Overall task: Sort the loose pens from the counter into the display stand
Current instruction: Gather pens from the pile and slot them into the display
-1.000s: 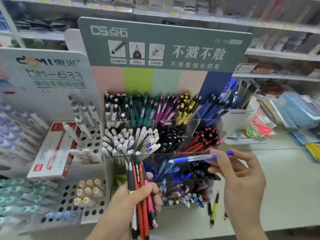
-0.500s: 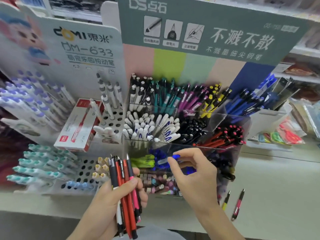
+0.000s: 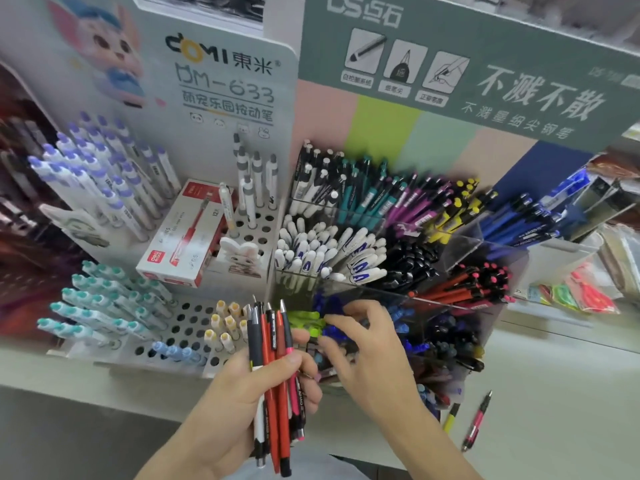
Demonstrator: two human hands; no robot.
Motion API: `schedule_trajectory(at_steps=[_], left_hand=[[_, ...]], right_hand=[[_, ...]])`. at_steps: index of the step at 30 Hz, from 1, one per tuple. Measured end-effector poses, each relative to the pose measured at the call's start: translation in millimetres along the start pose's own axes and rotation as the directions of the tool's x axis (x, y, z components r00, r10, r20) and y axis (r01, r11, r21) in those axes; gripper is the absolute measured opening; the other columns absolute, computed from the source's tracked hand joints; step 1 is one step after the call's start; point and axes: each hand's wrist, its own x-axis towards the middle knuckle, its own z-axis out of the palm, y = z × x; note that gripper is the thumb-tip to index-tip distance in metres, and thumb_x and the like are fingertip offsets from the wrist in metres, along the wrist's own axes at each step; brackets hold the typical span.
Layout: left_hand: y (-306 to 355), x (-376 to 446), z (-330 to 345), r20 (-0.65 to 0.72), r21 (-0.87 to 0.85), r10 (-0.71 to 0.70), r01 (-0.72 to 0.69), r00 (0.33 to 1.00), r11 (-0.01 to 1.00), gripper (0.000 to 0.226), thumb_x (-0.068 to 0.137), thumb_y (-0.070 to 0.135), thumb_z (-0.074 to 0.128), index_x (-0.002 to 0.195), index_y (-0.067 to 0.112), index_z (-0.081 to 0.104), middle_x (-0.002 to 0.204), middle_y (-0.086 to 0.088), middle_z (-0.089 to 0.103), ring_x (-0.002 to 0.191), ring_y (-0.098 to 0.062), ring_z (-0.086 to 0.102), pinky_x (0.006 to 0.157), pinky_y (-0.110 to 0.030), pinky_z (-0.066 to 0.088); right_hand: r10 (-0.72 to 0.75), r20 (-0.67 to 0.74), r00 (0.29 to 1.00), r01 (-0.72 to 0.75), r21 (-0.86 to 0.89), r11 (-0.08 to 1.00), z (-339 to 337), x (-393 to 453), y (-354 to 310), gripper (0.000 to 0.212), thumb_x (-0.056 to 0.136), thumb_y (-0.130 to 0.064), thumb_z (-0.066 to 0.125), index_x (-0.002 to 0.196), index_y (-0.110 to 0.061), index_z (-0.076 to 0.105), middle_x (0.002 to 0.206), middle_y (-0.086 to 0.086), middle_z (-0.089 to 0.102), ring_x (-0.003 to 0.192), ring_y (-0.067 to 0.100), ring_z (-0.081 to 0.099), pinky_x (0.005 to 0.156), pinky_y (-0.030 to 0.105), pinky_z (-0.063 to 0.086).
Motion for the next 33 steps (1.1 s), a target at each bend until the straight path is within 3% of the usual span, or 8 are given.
schedule_trajectory(at_steps=[7, 11, 14, 17, 20, 24, 27, 33], left_hand=[[4.6, 3.7, 2.3, 0.102, -0.067, -0.071, 0.078, 0.992, 0.995, 0.041, 0.076, 0.007, 0.074, 0.117, 0.006, 0.070, 0.094, -0.027, 0.065, 0.073, -0.039, 0.065, 0.064, -0.045, 0.058], [5.9, 4.5, 0.5, 0.141, -0.161, -0.113, 0.135, 0.984, 0.978, 0.044, 0.072, 0.003, 0.075, 0.116, 0.004, 0.070, 0.101, -0.034, 0.065, 0.080, -0.044, 0.066, 0.070, -0.051, 0.060], [5.0, 6.5, -1.7, 0.139, -0.156, -0.112, 0.133, 0.984, 0.979, 0.043, 0.073, 0.006, 0.079, 0.115, 0.001, 0.069, 0.099, -0.031, 0.064, 0.078, -0.041, 0.065, 0.069, -0.049, 0.059], [3.9, 10.0, -2.8, 0.147, -0.099, -0.115, 0.131, 0.982, 0.987, 0.038, 0.076, 0.009, 0.072, 0.113, 0.002, 0.070, 0.095, -0.026, 0.064, 0.072, -0.036, 0.064, 0.067, -0.047, 0.058], [4.0, 12.5, -2.7, 0.193, 0.014, -0.171, 0.172, 0.966, 0.985, 0.032, 0.073, 0.006, 0.070, 0.104, -0.002, 0.073, 0.090, -0.028, 0.064, 0.071, -0.037, 0.065, 0.066, -0.046, 0.059], [1.5, 15.2, 0.6, 0.182, 0.183, -0.227, 0.194, 0.957, 0.964, 0.026, 0.066, 0.000, 0.065, 0.091, 0.000, 0.075, 0.089, -0.031, 0.067, 0.075, -0.038, 0.069, 0.064, -0.046, 0.060], [-1.5, 18.3, 2.7, 0.163, 0.211, -0.231, 0.195, 0.959, 0.958, 0.029, 0.068, -0.001, 0.068, 0.096, 0.003, 0.076, 0.096, -0.034, 0.067, 0.081, -0.041, 0.070, 0.067, -0.045, 0.059], [-0.6, 21.6, 8.4, 0.162, 0.180, -0.267, 0.237, 0.950, 0.955, 0.031, 0.074, 0.012, 0.071, 0.103, 0.001, 0.076, 0.095, -0.034, 0.067, 0.085, -0.046, 0.068, 0.085, -0.057, 0.056]], right_hand=[[0.012, -0.136, 0.991, -0.008, 0.031, 0.999, 8.4, 28.3, 3.4, 0.023, 0.088, -0.017, 0.079, 0.108, -0.015, 0.070, 0.098, -0.005, 0.061, 0.080, 0.011, 0.060, 0.064, 0.032, 0.055], [-0.041, -0.197, 0.979, 0.043, 0.005, 0.999, 11.1, 14.3, 2.3, 0.011, 0.090, -0.009, 0.075, 0.100, -0.011, 0.072, 0.101, -0.002, 0.064, 0.087, 0.015, 0.062, 0.071, 0.032, 0.055], [-0.039, -0.205, 0.978, 0.041, 0.006, 0.999, 2.8, 2.9, -4.1, 0.010, 0.094, -0.017, 0.069, 0.099, -0.011, 0.075, 0.112, 0.000, 0.061, 0.105, 0.016, 0.059, 0.089, 0.027, 0.050], [0.121, -0.242, 0.963, -0.064, 0.232, 0.971, -24.4, -0.6, -26.9, 0.010, 0.094, -0.017, 0.066, 0.101, -0.017, 0.074, 0.108, -0.006, 0.061, 0.100, 0.012, 0.062, 0.084, 0.020, 0.048], [0.272, 0.040, 0.961, -0.246, 0.568, 0.785, -47.7, 3.2, -46.9, 0.016, 0.093, -0.023, 0.070, 0.104, -0.035, 0.071, 0.091, -0.009, 0.066, 0.080, 0.017, 0.067, 0.069, 0.025, 0.052], [0.213, 0.340, 0.916, -0.345, 0.396, 0.851, -52.5, 10.2, -40.5, 0.028, 0.089, -0.031, 0.077, 0.115, -0.039, 0.070, 0.091, -0.012, 0.060, 0.076, 0.013, 0.061, 0.069, 0.017, 0.047], [0.231, 0.414, 0.880, -0.410, 0.419, 0.810, -56.8, 11.6, -34.8, 0.025, 0.088, -0.031, 0.078, 0.110, -0.037, 0.070, 0.091, -0.009, 0.063, 0.071, 0.010, 0.058, 0.068, 0.019, 0.048], [0.304, 0.413, 0.858, -0.513, 0.693, 0.506, -68.9, 15.3, -28.2, 0.020, 0.088, -0.008, 0.077, 0.096, -0.013, 0.059, 0.082, 0.004, 0.068, 0.069, 0.021, 0.064, 0.063, 0.029, 0.053]])
